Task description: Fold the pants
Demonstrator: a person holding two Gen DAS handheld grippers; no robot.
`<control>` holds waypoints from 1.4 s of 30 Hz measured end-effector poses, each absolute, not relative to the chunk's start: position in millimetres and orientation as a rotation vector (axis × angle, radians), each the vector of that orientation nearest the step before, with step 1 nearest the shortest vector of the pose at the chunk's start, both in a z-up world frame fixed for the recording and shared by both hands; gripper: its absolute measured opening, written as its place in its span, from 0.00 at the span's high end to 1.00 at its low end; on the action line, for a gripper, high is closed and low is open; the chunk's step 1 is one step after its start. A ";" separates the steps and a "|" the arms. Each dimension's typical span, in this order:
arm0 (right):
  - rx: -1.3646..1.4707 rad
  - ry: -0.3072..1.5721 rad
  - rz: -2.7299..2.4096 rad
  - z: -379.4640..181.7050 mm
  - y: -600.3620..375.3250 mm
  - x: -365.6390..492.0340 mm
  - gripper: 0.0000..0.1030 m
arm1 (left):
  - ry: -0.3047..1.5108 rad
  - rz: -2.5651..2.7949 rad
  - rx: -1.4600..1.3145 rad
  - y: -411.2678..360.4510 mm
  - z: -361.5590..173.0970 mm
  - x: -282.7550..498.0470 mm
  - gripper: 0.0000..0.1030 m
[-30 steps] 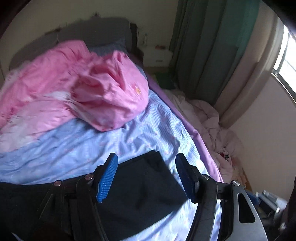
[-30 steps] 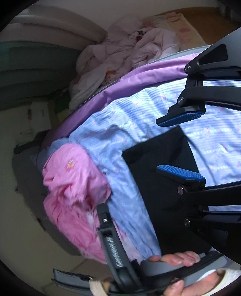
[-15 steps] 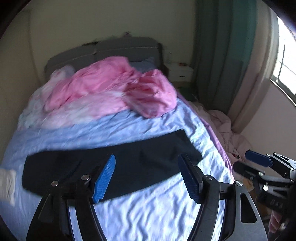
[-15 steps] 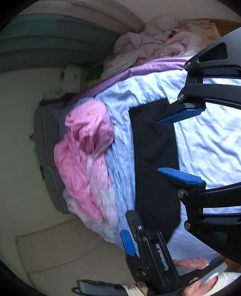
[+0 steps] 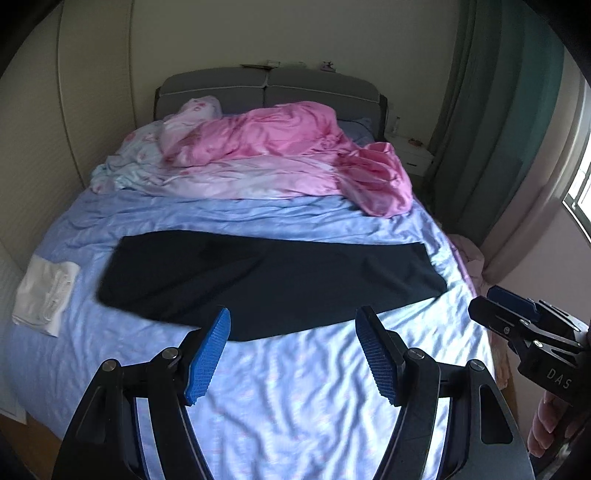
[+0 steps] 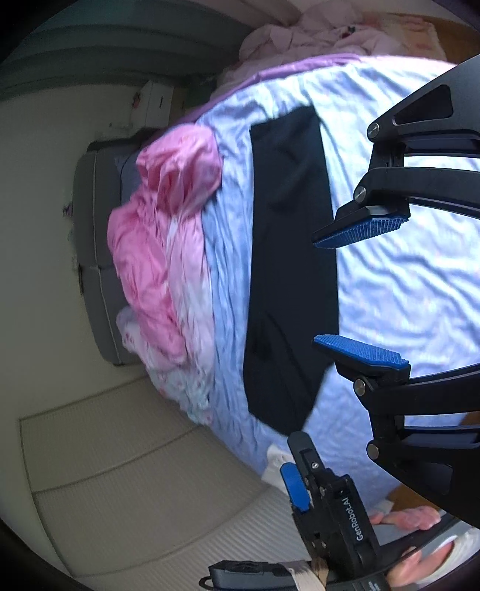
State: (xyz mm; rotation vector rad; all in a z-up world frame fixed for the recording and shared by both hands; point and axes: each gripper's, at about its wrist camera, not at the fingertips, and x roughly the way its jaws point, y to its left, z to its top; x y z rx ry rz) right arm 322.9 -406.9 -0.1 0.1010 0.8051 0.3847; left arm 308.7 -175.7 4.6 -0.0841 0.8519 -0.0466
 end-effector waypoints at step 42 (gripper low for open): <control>0.227 0.785 0.215 -59.1 -38.0 429.4 0.51 | 0.875 -0.365 -0.103 208.1 -71.8 469.1 0.23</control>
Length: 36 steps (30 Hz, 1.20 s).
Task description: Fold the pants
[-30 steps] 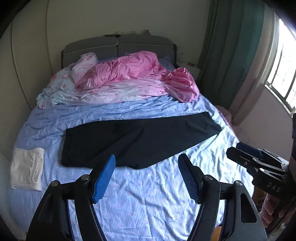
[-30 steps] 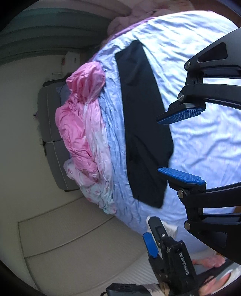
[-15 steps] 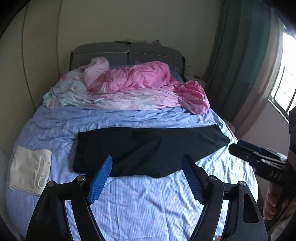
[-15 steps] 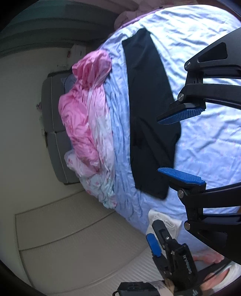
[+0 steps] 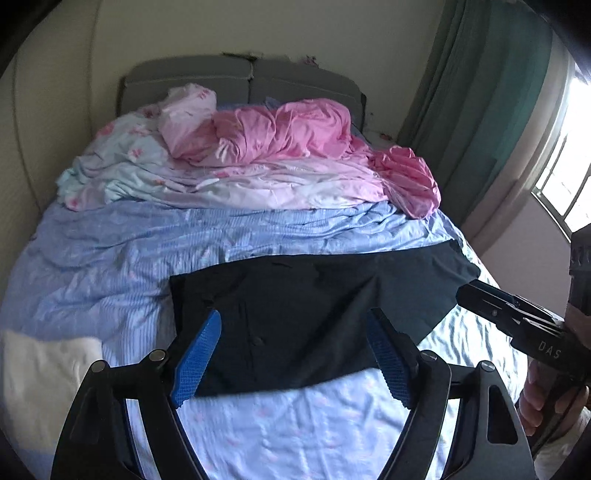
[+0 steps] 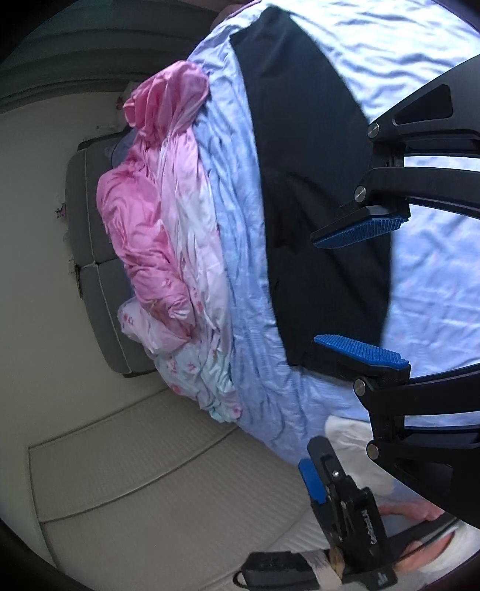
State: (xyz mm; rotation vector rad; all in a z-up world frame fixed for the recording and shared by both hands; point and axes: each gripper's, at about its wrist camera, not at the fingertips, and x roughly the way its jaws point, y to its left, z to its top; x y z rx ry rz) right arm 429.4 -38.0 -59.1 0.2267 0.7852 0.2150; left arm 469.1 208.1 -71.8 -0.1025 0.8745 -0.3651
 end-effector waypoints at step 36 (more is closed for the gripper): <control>0.223 1.016 0.151 -250.5 69.7 612.3 0.51 | 1.211 -0.442 -0.413 295.8 -329.9 679.5 0.37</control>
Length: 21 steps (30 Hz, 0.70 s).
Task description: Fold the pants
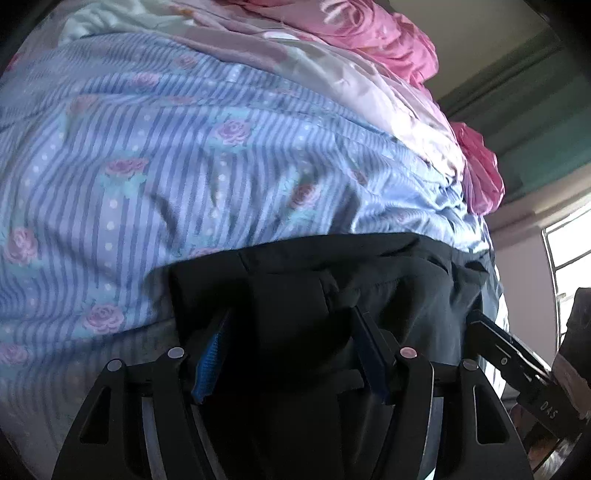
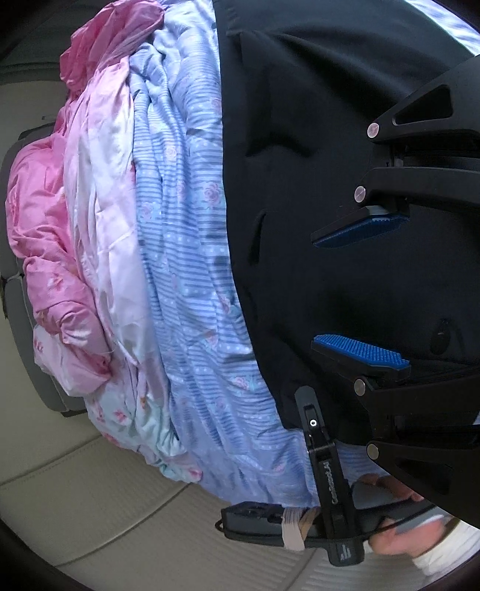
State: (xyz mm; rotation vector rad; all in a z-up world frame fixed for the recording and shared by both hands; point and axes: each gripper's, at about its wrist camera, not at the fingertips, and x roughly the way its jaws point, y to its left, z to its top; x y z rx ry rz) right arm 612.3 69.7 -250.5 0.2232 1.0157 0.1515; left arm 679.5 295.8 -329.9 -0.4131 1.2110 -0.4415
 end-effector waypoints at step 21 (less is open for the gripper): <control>0.293 0.993 0.185 -256.2 91.3 643.6 0.51 | 0.911 -0.271 -0.407 306.7 -240.0 650.1 0.78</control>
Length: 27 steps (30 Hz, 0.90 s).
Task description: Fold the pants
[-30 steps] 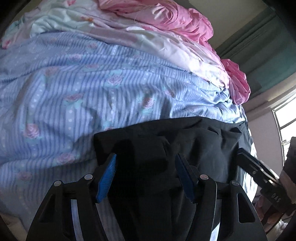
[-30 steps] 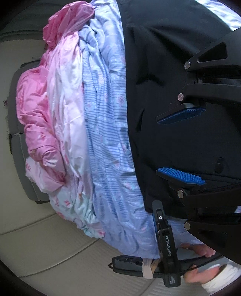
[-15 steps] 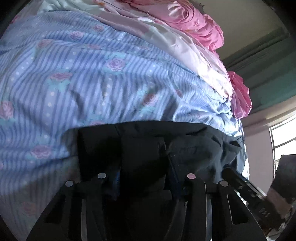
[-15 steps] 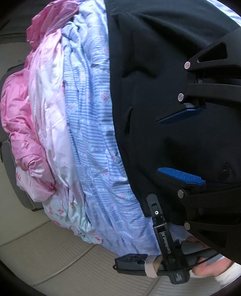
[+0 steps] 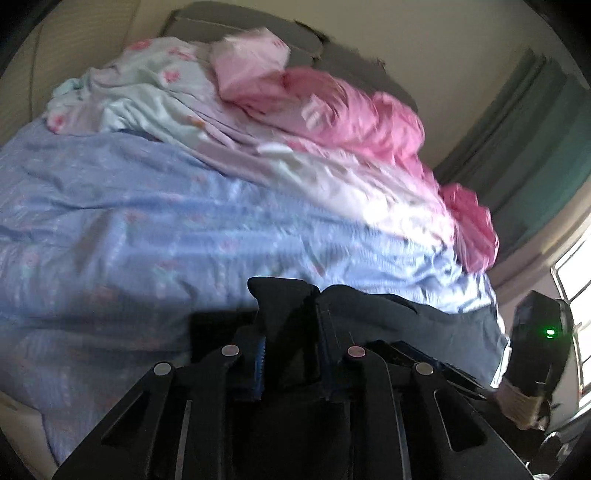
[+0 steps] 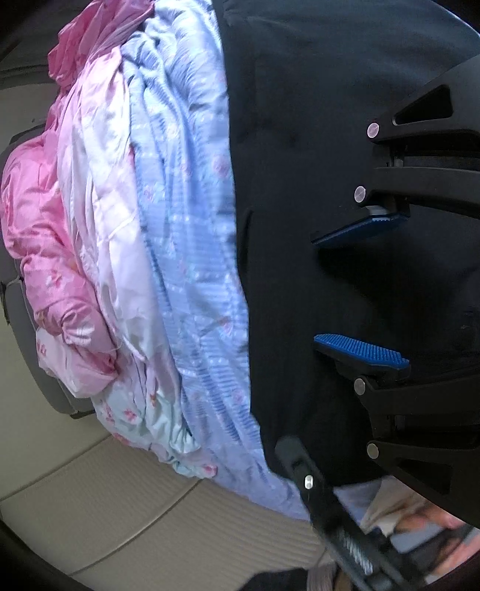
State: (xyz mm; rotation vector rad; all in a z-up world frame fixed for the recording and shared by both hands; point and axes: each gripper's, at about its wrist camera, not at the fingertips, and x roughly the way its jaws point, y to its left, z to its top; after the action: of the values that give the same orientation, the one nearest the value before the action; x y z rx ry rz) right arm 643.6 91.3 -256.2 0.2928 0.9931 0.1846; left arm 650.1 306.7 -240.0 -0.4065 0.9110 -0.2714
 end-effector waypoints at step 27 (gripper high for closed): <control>0.287 0.878 0.143 -200.0 35.3 579.7 0.51 | 0.919 -0.248 -0.108 294.9 -203.8 606.2 0.34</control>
State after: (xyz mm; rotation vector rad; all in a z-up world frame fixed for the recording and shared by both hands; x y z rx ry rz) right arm 579.7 35.3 -200.0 0.2867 0.8781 0.1429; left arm 606.2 294.9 -203.8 -0.1085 0.9192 -0.2479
